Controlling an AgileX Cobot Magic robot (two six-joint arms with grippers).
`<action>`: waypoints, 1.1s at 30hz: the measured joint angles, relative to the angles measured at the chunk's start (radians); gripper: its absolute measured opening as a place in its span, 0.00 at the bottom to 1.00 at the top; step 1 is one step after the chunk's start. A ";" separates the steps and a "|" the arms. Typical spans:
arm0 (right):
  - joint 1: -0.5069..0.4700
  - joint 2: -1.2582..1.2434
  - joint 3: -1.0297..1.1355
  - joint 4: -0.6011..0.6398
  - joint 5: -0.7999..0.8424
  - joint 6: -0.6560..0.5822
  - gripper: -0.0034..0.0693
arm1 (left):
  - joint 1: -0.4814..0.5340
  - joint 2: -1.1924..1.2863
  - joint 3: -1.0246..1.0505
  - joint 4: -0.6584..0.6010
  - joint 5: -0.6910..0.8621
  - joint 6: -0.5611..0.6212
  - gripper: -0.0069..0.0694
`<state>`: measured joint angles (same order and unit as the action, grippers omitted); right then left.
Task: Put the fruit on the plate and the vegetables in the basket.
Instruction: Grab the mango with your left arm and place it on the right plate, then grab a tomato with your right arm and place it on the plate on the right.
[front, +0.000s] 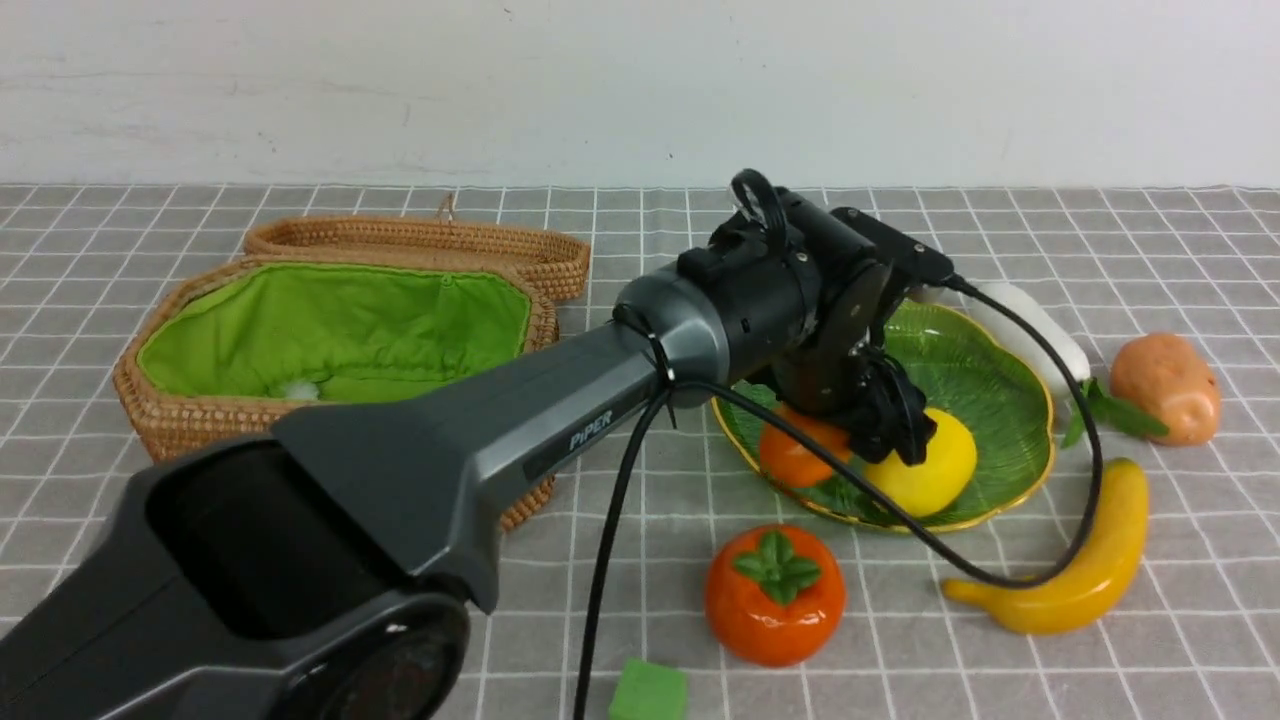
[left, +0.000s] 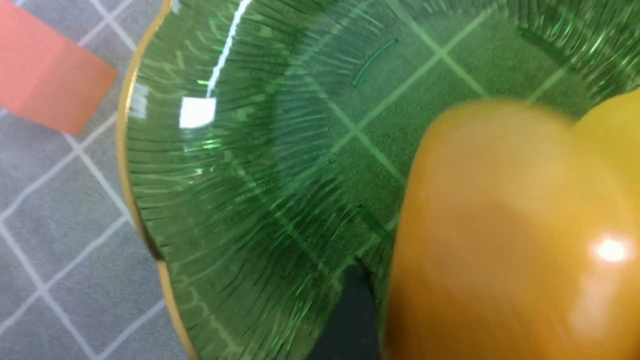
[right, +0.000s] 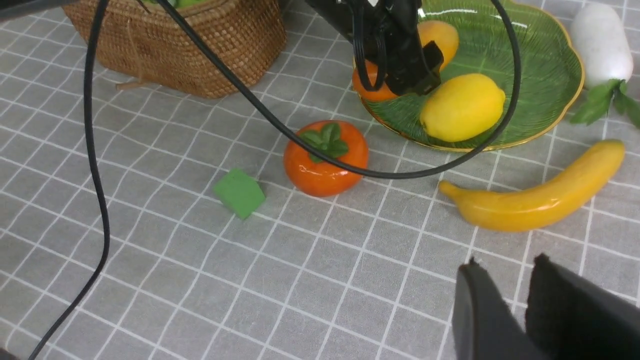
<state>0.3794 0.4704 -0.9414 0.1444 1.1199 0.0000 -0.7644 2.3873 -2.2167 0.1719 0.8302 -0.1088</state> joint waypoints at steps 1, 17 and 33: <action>0.000 0.000 0.000 0.000 0.000 0.000 0.27 | 0.000 -0.014 0.000 -0.001 0.010 -0.002 0.96; 0.000 0.221 0.000 0.034 0.025 0.063 0.28 | 0.000 -0.623 0.044 -0.019 0.404 -0.085 0.19; 0.000 0.741 0.000 0.326 -0.212 0.054 0.40 | 0.000 -1.630 1.239 -0.164 -0.005 -0.096 0.07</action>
<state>0.3794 1.2114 -0.9414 0.4701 0.9084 0.0544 -0.7644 0.7576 -0.9781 0.0082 0.8252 -0.2048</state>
